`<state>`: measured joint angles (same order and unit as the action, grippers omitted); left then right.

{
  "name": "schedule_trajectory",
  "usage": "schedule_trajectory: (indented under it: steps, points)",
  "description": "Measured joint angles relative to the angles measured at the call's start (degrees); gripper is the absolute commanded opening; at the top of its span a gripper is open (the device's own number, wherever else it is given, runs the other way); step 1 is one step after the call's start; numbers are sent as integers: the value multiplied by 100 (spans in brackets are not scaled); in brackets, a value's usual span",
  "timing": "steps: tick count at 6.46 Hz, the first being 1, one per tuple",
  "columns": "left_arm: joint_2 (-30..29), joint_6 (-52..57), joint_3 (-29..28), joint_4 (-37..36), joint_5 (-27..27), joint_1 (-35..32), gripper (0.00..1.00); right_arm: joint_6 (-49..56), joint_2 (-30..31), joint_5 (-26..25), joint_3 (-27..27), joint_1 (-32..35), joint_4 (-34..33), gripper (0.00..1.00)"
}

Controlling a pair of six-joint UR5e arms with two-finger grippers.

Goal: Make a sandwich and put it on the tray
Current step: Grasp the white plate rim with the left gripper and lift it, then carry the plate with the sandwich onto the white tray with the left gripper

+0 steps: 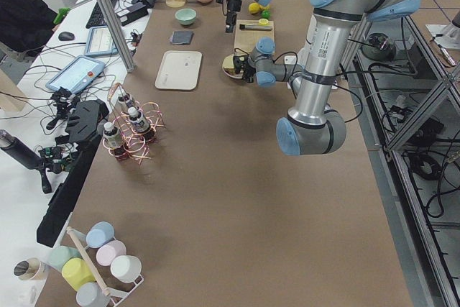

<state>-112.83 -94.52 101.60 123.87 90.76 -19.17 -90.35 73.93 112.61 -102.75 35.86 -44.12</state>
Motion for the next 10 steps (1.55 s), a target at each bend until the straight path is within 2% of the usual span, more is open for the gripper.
schedule_trajectory:
  steps: [4, 6, 8, 10]
  points:
    - [-28, 10, 48, -183, 621, -784, 0, 3, 179, 97, -187, 18, 8, 99]
    - [-410, 41, -62, -662, 682, -1209, 0, 30, 566, 220, -417, 31, 218, 99]
    - [-1161, -62, -756, -963, 686, -1498, 0, 39, 811, 412, -435, 131, 518, 99]
    - [-1925, -563, -1769, -893, 664, -1647, 0, 102, 839, 482, -383, 237, 559, 99]
